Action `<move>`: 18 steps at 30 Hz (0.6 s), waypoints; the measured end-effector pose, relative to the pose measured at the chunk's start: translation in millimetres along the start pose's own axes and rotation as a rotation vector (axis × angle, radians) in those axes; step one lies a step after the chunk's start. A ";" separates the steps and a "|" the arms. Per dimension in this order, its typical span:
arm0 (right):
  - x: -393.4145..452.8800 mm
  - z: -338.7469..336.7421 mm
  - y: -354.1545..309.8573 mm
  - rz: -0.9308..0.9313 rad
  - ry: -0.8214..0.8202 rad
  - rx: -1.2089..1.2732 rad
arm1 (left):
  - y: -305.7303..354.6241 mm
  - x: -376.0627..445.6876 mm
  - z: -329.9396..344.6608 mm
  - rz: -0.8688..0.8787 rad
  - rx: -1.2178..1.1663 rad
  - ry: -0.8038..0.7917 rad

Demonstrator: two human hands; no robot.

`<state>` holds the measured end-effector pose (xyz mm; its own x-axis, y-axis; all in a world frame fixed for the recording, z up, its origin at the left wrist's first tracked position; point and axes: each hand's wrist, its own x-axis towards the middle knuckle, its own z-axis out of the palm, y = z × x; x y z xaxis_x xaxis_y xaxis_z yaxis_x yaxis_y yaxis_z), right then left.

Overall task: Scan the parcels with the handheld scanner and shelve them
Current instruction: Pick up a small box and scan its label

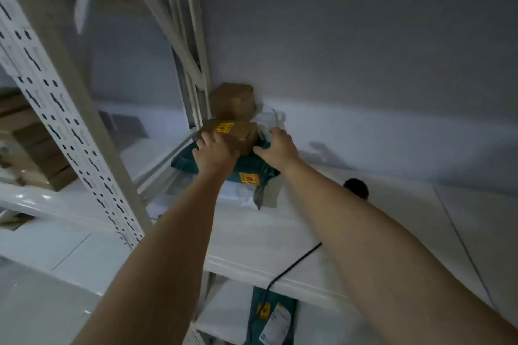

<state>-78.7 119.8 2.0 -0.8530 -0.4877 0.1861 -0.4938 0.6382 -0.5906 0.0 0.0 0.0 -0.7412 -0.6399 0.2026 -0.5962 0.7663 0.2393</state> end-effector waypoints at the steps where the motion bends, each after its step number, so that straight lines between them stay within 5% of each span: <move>1: 9.8 3.3 -4.4 -0.013 -0.007 -0.039 | -5.6 10.0 -0.6 -0.029 -0.020 -0.005; 5: 46.4 15.0 -19.2 -0.009 -0.088 -0.138 | -25.1 56.9 -0.7 -0.066 -0.071 -0.023; 12: 79.7 35.4 -27.1 0.059 -0.222 0.042 | -44.1 103.4 6.6 0.088 -0.075 0.009; 18: 65.1 28.8 -27.3 -0.053 -0.006 0.109 | -35.7 101.4 -3.3 0.090 -0.062 0.115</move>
<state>-115.9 53.5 7.6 -0.8247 -0.5232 0.2146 -0.5167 0.5429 -0.6620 -52.9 -92.4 15.2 -0.7483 -0.5739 0.3325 -0.5062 0.8181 0.2730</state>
